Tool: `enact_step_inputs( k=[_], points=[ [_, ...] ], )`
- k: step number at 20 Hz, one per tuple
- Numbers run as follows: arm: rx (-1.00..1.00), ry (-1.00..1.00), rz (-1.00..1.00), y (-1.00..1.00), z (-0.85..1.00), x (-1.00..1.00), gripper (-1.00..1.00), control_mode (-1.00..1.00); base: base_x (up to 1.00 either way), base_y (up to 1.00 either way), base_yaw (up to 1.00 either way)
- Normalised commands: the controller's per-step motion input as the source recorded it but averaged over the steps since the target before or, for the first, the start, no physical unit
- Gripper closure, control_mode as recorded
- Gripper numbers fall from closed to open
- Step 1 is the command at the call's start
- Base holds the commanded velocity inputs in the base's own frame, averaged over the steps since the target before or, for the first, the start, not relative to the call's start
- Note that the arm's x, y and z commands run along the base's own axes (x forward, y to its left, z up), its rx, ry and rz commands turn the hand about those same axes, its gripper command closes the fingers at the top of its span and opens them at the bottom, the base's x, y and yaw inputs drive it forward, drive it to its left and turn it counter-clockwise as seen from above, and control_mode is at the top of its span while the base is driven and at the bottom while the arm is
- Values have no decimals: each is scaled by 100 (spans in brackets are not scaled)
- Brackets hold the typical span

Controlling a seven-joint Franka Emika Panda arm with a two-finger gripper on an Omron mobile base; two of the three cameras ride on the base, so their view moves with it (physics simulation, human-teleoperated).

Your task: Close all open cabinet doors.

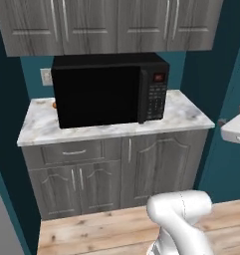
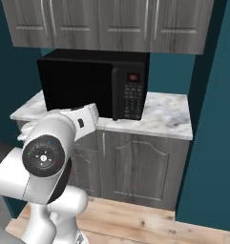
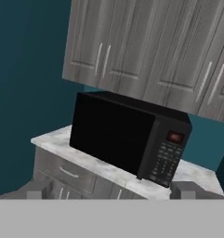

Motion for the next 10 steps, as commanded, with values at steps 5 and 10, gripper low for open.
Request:
enact_step_inputs(
  k=[5, 10],
  points=[
    [0, 0, 0, 0, 0, 0, -100, 100, -47, -14, -8],
    [0, 0, 0, 0, 0, 0, -100, 100, -36, -13, -20]
  ],
)
